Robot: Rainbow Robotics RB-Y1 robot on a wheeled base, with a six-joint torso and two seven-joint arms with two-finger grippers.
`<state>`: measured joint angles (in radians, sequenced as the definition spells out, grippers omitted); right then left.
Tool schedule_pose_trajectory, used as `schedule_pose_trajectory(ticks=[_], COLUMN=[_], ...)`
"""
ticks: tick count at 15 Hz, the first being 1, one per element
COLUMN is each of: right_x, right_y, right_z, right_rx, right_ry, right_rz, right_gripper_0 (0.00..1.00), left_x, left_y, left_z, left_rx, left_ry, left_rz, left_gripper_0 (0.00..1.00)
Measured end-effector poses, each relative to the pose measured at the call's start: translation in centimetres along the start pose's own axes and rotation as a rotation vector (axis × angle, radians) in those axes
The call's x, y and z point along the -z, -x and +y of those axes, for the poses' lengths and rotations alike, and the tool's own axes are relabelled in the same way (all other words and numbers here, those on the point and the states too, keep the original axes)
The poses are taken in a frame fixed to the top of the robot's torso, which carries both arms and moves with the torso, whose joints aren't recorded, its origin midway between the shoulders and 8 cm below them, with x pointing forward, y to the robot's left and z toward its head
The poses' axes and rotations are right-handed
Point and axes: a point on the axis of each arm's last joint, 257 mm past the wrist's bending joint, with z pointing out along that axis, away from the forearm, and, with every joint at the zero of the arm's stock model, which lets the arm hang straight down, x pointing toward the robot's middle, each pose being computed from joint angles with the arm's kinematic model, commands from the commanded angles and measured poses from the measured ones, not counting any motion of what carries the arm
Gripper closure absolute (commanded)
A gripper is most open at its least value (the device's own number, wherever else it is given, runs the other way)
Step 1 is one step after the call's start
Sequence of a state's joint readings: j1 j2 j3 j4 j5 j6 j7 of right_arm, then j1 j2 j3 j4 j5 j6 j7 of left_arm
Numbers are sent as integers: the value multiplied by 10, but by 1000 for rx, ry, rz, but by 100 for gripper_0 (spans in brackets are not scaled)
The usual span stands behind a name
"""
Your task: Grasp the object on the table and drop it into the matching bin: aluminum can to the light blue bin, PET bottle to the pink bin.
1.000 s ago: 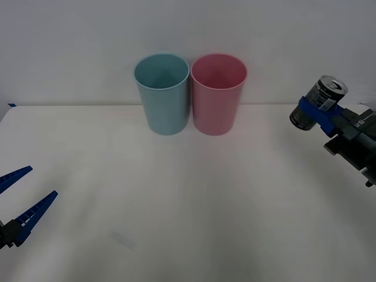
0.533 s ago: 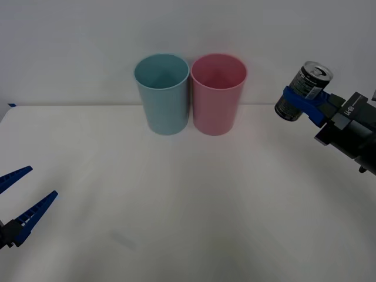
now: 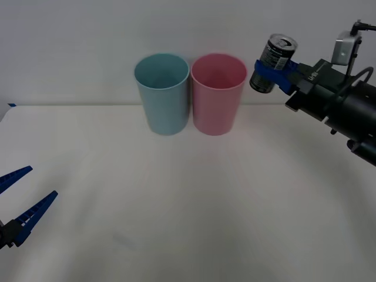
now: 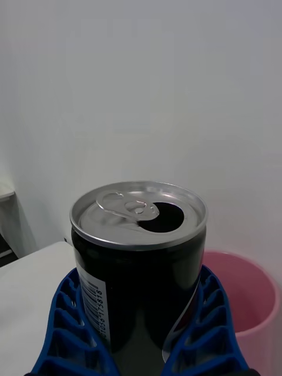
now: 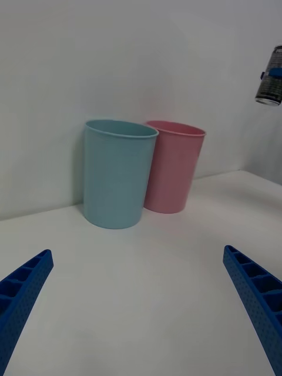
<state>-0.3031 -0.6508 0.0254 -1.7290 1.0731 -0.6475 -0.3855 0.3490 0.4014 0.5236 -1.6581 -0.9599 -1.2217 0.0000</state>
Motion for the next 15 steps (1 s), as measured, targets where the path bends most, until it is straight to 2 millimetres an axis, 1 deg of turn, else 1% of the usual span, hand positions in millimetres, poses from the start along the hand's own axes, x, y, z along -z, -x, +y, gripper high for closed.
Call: schedule_pose_trajectory(ticks=[3,5,7,8,11,14,15], right_x=[-43,-71,-104,-119,-165,-200,-208], right_y=[-5,-4,-2,-2,-9,-11,-10], right_z=[-8,-17,-25,-25,-17,-1,4], right_rx=[-1,4,-4,-11,-42,-46,-43], right_ry=[33,30,23,22,26,5,-7], right_rz=[31,38,37,37,48,36,27], right_gripper_0=[100,100,100,100,100,100,100], left_x=[0,0,0,0,0,0,0], left_y=[0,0,0,0,0,0,0], left_z=[0,0,0,0,0,0,0], left_rx=[0,0,0,0,0,0,0], left_ry=[0,0,0,0,0,0,0], left_rz=[0,0,0,0,0,0,0], left_gripper_0=[0,0,0,0,0,0,0])
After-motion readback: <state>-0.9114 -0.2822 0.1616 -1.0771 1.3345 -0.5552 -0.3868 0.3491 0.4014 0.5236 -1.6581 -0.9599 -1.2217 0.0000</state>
